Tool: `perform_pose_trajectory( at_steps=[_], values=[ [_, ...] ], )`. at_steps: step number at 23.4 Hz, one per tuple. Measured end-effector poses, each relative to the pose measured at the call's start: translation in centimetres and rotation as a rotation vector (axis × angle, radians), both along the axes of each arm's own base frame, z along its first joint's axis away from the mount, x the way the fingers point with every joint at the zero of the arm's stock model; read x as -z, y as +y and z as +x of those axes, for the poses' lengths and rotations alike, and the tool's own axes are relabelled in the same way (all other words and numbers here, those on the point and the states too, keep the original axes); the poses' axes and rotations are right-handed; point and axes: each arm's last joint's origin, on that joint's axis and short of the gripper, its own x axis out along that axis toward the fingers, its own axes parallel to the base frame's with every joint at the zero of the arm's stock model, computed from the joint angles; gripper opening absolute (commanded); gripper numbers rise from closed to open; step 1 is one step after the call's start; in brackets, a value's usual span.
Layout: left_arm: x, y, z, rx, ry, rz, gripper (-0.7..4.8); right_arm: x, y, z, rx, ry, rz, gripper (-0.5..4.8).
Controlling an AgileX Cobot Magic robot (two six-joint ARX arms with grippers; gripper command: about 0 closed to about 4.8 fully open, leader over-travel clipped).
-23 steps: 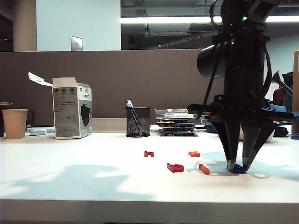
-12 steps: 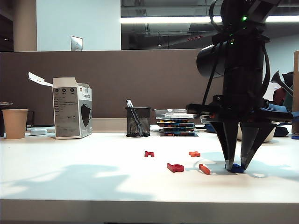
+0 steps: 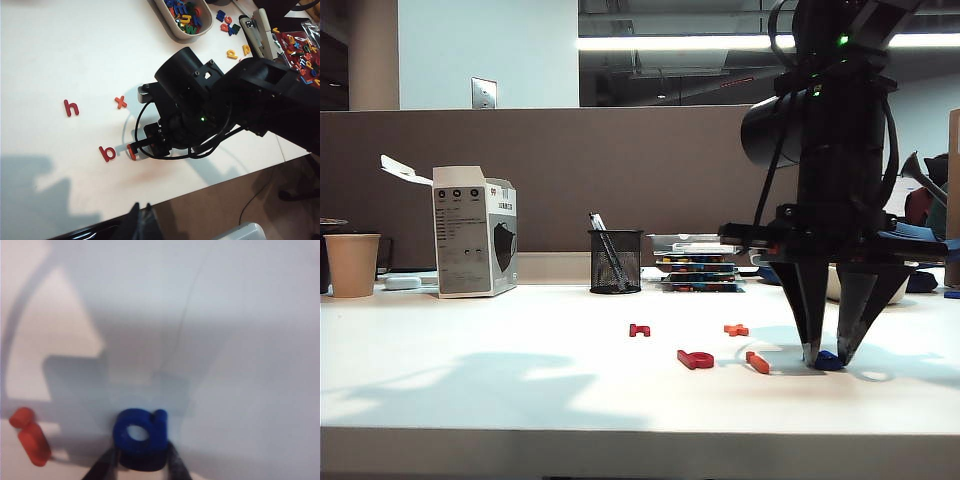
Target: Select the appropriate letters from the row of letter magnets placed on the table to arrange into the word "big".
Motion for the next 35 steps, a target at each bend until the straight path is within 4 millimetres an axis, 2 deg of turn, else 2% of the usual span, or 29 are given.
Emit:
perform_pose_trajectory(
  at_steps=[1,10,18,20,22,25,26,32,35],
  values=[
    [0.0,0.0,0.0,0.0,0.0,0.0,-0.05,0.0,0.0,0.0,0.0,0.001,0.0,1.78],
    [0.0,0.0,0.0,0.0,0.0,0.0,-0.05,-0.5,0.1,0.2,0.0,-0.003,0.002,1.8],
    [0.0,0.0,0.0,0.0,0.0,0.0,-0.05,-3.2,0.2,0.4,0.0,-0.062,0.029,1.79],
    [0.0,0.0,0.0,0.0,0.0,0.0,-0.05,-4.4,0.1,0.2,-0.002,-0.08,0.037,1.76],
    [0.0,0.0,0.0,0.0,0.0,0.0,-0.05,-5.7,0.0,0.2,-0.01,-0.117,0.051,1.47],
    [0.0,0.0,0.0,0.0,0.0,0.0,-0.05,-7.8,-0.2,0.1,-0.025,-0.191,0.044,0.15],
    [0.0,0.0,0.0,0.0,0.0,0.0,-0.05,-8.6,-0.3,0.1,-0.032,-0.221,0.035,-0.08],
    [0.0,0.0,0.0,0.0,0.0,0.0,-0.05,-14.0,-1.6,-0.9,-0.077,-0.424,-0.001,-0.07],
    [0.0,0.0,0.0,0.0,0.0,0.0,-0.05,-17.4,-3.4,-2.4,-0.071,-0.552,-0.024,-0.07]
  ],
)
